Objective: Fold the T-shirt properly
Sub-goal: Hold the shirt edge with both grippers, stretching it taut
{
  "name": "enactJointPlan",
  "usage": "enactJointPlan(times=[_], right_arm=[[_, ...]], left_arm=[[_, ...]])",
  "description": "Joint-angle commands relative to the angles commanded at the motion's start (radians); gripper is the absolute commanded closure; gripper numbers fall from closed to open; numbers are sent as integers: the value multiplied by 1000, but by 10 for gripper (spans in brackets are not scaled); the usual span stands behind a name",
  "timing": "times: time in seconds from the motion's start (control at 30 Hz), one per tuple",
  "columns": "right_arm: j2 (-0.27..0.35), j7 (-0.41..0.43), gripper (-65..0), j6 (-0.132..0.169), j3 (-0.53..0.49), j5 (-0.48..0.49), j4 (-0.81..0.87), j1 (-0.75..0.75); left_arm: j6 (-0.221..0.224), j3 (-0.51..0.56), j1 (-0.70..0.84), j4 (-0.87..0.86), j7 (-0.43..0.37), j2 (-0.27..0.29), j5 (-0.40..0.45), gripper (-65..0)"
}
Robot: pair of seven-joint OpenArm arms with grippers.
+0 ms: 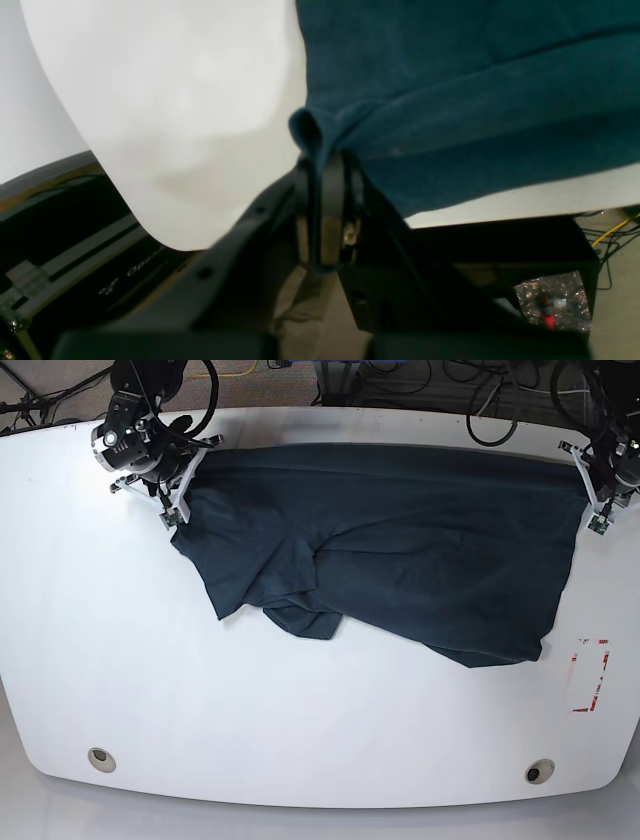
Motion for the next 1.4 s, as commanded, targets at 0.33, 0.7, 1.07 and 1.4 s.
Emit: enactJointPlan(times=[0.33, 0.7, 1.07, 1.4], right_arm=[[0, 2, 0, 0, -2, 0, 0, 2], [5, 2, 0, 0, -2, -5, 0, 6], [0, 2, 0, 0, -2, 0, -2, 15], [0, 2, 0, 0, -2, 2, -2, 15]], left_arm=[[0, 21, -3, 0, 0, 46, 0, 0], [0, 26, -6, -2, 2, 49, 2, 0], [0, 18, -35, -2, 2, 69, 2, -96], [0, 2, -35, 0, 17, 98, 6, -319]])
